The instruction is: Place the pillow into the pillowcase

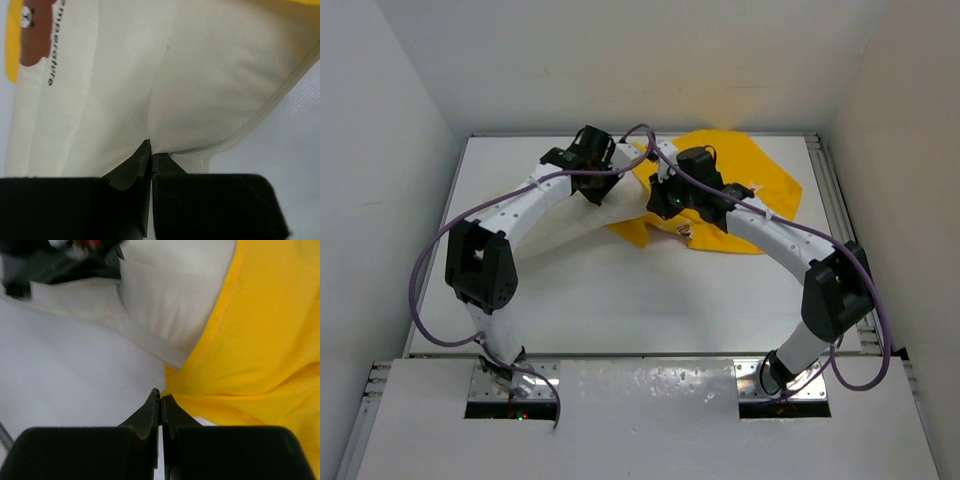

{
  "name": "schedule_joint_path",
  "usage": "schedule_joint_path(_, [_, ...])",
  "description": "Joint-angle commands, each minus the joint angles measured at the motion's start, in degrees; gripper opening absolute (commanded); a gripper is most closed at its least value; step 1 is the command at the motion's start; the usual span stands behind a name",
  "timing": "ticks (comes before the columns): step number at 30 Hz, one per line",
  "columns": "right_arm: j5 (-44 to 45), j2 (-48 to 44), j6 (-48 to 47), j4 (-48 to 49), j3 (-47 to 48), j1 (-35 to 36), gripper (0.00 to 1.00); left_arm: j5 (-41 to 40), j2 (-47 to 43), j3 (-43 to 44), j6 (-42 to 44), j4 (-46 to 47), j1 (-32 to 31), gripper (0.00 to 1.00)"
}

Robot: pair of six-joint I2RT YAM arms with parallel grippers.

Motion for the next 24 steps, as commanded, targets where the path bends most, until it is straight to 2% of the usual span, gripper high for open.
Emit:
schedule_joint_path(1, [-9.3,1.2,4.8,6.4,0.4,0.3,0.0,6.1,1.9,-1.9,-0.7,9.0,-3.5,0.0])
schedule_joint_path(5, [-16.3,2.3,14.4,14.6,-2.7,-1.0,0.0,12.8,4.1,-4.1,-2.5,13.2,-4.7,0.02])
schedule_joint_path(6, [-16.7,2.4,14.8,15.5,-4.0,-1.0,0.0,14.4,4.4,-4.1,-2.9,13.5,-4.7,0.09])
schedule_joint_path(7, [-16.6,2.4,14.9,15.4,-4.8,-1.0,0.0,15.0,4.5,-4.1,-3.2,13.6,-4.6,0.28])
schedule_joint_path(9, [-15.6,2.5,14.8,13.3,-6.7,-1.7,0.0,17.4,4.2,-3.3,-3.0,12.1,-4.2,0.43])
schedule_joint_path(10, [-15.3,2.4,14.7,12.5,-7.4,-2.2,0.02,18.2,4.0,-1.4,-2.8,11.1,-3.9,0.56])
schedule_joint_path(13, [-14.7,1.0,15.1,9.6,-9.9,-5.3,0.35,22.3,3.1,3.0,-3.5,6.9,-0.7,0.65])
schedule_joint_path(14, [-14.8,0.6,15.4,9.3,-10.5,-7.0,0.58,23.7,2.9,4.3,-3.7,5.0,1.6,0.65])
schedule_joint_path(16, [-14.7,-0.6,15.9,8.8,-11.6,-8.2,0.68,25.8,3.0,7.3,-3.7,3.4,3.4,0.65])
schedule_joint_path(17, [-14.5,-0.9,16.1,8.8,-11.8,-9.0,0.73,25.6,3.2,9.8,-3.3,2.5,4.6,0.58])
schedule_joint_path(18, [-13.4,-1.6,16.2,8.8,-12.0,-9.3,0.73,23.7,3.4,10.7,-2.8,2.5,4.9,0.48])
schedule_joint_path(19, [-12.4,-1.8,16.5,8.8,-12.0,-9.4,0.72,21.9,3.7,11.3,-2.3,3.0,5.1,0.24])
schedule_joint_path(20, [-11.3,-2.0,17.4,8.8,-11.7,-9.6,0.49,17.0,4.6,11.8,-2.3,5.1,5.0,0.14])
schedule_joint_path(22, [-8.4,-2.0,21.3,9.0,-11.4,-10.1,0.16,13.9,7.5,12.3,-2.7,8.4,5.4,0.04])
schedule_joint_path(23, [-7.5,-1.9,23.0,9.5,-11.3,-10.8,0.07,12.3,9.1,13.1,-3.6,9.0,5.5,0.04])
schedule_joint_path(24, [-5.5,-1.9,25.3,10.9,-11.7,-11.2,0.1,10.9,10.9,16.0,-7.0,9.3,5.8,0.07])
